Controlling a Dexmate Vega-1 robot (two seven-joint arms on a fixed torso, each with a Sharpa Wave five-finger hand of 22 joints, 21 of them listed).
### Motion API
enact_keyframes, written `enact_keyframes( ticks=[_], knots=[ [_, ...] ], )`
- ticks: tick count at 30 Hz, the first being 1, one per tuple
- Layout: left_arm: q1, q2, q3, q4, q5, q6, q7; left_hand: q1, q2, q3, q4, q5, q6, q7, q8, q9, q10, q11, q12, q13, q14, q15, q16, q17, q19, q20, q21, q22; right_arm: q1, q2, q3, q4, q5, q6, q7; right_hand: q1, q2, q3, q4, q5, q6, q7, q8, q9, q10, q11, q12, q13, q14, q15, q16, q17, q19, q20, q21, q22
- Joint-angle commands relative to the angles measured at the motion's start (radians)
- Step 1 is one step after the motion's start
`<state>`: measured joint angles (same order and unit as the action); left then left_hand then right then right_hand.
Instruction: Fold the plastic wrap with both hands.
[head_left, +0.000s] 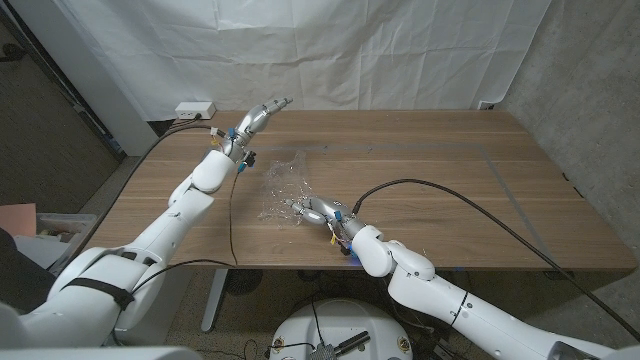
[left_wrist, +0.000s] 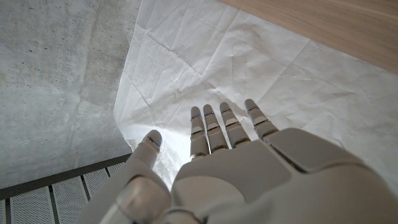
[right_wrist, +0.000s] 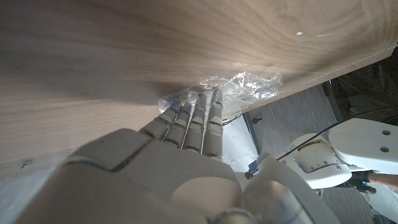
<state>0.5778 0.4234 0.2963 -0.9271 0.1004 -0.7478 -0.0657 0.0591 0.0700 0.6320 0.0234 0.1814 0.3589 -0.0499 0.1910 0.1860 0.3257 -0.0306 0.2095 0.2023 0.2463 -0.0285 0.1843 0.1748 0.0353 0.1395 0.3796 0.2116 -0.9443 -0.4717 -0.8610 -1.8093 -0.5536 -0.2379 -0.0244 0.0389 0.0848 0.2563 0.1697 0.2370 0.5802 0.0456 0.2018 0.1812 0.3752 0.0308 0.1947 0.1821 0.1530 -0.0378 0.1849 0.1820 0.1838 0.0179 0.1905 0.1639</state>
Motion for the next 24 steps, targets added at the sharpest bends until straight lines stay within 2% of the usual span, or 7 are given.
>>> enact_keyframes(
  ticks=[1,4,8,10,13,17,24],
  knots=[
    [-0.001,-0.005,0.003,-0.004,0.002,0.006,-0.001,-0.007,0.004,-0.001,-0.003,-0.001,-0.002,0.001,-0.001,0.003,0.002,-0.001,0.006,0.005,-0.003,0.0,0.003,0.001,-0.001,-0.002,-0.002,0.002,-0.023,-0.02,0.043,-0.006,-0.011,0.084,-0.056,-0.016,0.043,-0.009,-0.001,0.012,-0.049,-0.025,-0.019,0.002,-0.066,-0.045,-0.017,0.003,-0.036,-0.024,-0.005,0.002,-0.032,0.018,-0.008,0.007],
    [-0.002,-0.007,0.005,-0.004,0.004,0.007,0.0,-0.007,0.004,-0.001,-0.003,-0.001,-0.003,-0.001,-0.001,0.003,0.003,-0.002,0.006,0.005,-0.003,0.0,0.003,0.001,-0.002,-0.002,-0.002,0.002,-0.048,-0.039,0.064,-0.044,-0.018,0.108,-0.086,-0.012,0.044,-0.007,-0.006,0.015,-0.084,-0.058,-0.027,0.002,-0.095,-0.061,-0.02,0.004,-0.049,-0.007,-0.004,0.002,-0.039,0.03,-0.007,0.007],
    [-0.007,-0.011,0.008,0.001,0.005,0.006,-0.001,-0.007,0.004,-0.001,-0.003,-0.001,-0.002,-0.001,0.0,0.002,0.002,0.0,0.006,0.005,-0.004,0.0,0.003,0.002,-0.002,0.0,-0.002,0.002,-0.079,-0.057,0.076,-0.092,-0.045,0.116,-0.105,-0.001,0.048,0.001,-0.013,0.018,-0.094,-0.075,-0.024,0.002,-0.095,-0.09,-0.015,0.004,-0.045,0.001,0.001,0.001,-0.039,0.036,-0.005,0.007],
    [-0.01,-0.015,0.011,0.008,0.005,0.004,-0.002,-0.007,0.004,-0.001,-0.003,-0.001,-0.002,-0.001,0.0,0.002,0.002,0.002,0.006,0.005,-0.003,0.001,0.003,0.002,-0.002,0.0,-0.002,0.002,-0.095,-0.059,0.077,-0.095,-0.071,0.127,-0.143,0.01,0.051,0.009,-0.02,0.021,-0.1,-0.099,-0.022,0.001,-0.091,-0.12,-0.011,0.003,-0.044,0.005,0.003,-0.001,-0.04,0.039,-0.004,0.007],
    [-0.015,-0.018,0.014,0.015,0.006,0.0,-0.002,-0.007,0.004,-0.001,-0.003,-0.001,-0.002,-0.001,0.0,0.002,0.002,0.002,0.006,0.005,-0.003,0.0,0.003,0.002,-0.002,-0.001,-0.002,0.002,-0.127,-0.057,0.088,-0.105,-0.096,0.13,-0.194,0.029,0.053,0.025,-0.032,0.023,-0.062,-0.117,-0.003,0.001,-0.034,-0.136,0.007,0.003,-0.016,0.003,0.014,-0.002,-0.036,0.046,0.0,0.007],
    [-0.019,-0.021,0.017,0.021,0.007,-0.003,-0.002,-0.008,0.004,-0.001,-0.002,-0.001,-0.002,-0.001,0.0,0.002,0.001,0.0,0.005,0.005,-0.004,0.0,0.003,0.002,-0.003,-0.001,-0.003,0.002,-0.152,-0.062,0.098,-0.103,-0.1,0.156,-0.221,0.059,0.051,0.049,-0.048,0.024,0.025,-0.12,0.018,0.0,0.084,-0.114,0.031,0.002,0.043,0.002,0.026,-0.004,-0.005,0.053,0.008,0.007],
    [-0.016,-0.023,0.016,0.015,0.005,-0.004,0.0,-0.008,0.005,-0.001,-0.002,-0.002,-0.003,0.0,0.0,0.002,0.001,0.0,0.006,0.005,-0.003,0.0,0.003,0.002,-0.003,-0.001,-0.003,0.002,-0.16,-0.058,0.11,-0.093,-0.094,0.168,-0.209,0.084,0.053,0.076,-0.06,0.021,0.124,-0.112,0.033,-0.001,0.196,-0.11,0.043,0.001,0.097,-0.008,0.03,-0.004,0.025,0.051,0.011,0.007]
  ],
)
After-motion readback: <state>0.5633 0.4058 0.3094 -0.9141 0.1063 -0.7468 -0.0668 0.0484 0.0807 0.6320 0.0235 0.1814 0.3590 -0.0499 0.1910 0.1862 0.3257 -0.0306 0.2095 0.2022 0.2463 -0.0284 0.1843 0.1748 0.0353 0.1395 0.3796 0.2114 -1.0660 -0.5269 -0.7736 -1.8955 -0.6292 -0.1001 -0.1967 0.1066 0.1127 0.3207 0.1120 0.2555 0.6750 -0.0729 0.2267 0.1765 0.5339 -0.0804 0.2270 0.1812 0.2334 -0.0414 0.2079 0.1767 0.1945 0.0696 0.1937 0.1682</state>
